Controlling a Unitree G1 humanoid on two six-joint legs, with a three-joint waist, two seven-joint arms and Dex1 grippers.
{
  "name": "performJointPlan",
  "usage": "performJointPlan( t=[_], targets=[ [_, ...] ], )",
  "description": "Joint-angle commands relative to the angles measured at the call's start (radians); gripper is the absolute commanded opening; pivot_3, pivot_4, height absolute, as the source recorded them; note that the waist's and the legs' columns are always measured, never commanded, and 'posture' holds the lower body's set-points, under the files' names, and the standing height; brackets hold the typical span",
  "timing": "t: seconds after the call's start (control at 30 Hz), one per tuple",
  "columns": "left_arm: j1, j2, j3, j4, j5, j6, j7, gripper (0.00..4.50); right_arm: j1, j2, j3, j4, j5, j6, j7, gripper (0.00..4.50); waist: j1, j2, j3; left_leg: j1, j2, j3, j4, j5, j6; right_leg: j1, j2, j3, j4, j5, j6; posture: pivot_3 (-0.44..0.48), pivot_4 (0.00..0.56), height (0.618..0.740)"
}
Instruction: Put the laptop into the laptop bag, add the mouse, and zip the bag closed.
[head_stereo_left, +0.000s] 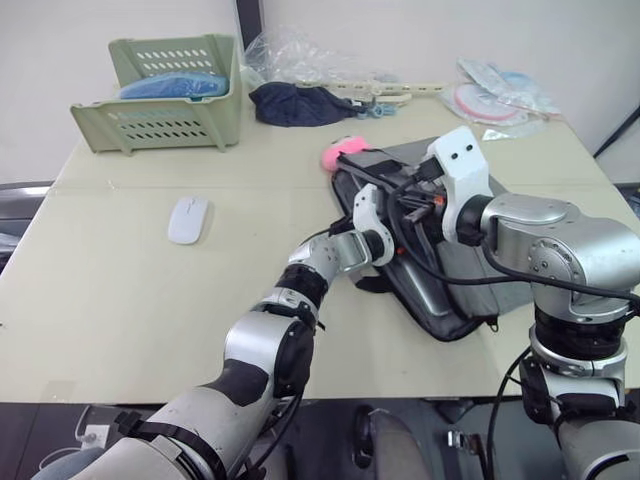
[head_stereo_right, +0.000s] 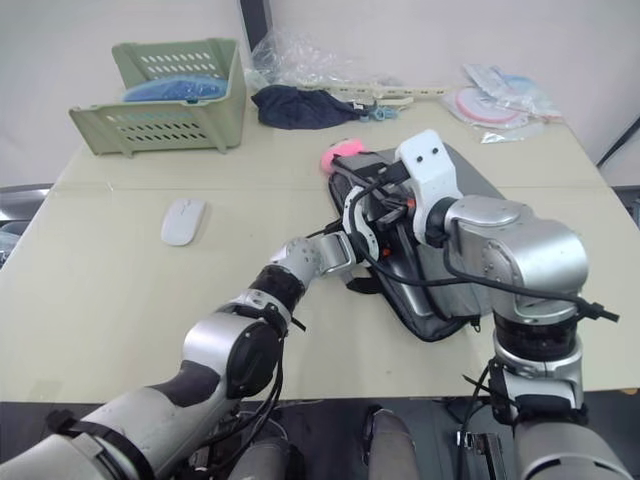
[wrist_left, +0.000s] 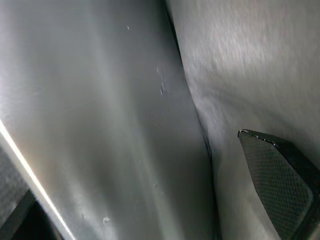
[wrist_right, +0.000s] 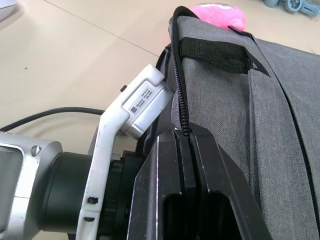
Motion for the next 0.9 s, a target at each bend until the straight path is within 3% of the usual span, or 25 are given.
performJointPlan(
  t=[0.03, 0.9],
  targets=[
    [0.048, -0.061, -0.014, -0.106, -0.005, 0.084, -0.013, 4.47, 0.004, 0.000, 0.001, -0.029, 0.023, -0.035, 0.017, 0.00, 0.000, 0.000, 0.000, 0.000, 0.000, 0.000, 0.000, 0.000, 0.000, 0.000, 0.000, 0.000, 0.000, 0.000, 0.000, 0.000, 0.150, 0.740],
    [0.189, 0.006, 0.031, -0.435, -0.043, 0.243, 0.096, 4.47, 0.022, -0.029, 0.018, 0.010, 0.034, -0.092, 0.020, 0.00, 0.000, 0.000, 0.000, 0.000, 0.000, 0.000, -0.001, 0.000, 0.000, 0.000, 0.000, 0.000, 0.000, 0.000, 0.000, 0.000, 0.150, 0.740]
  ],
)
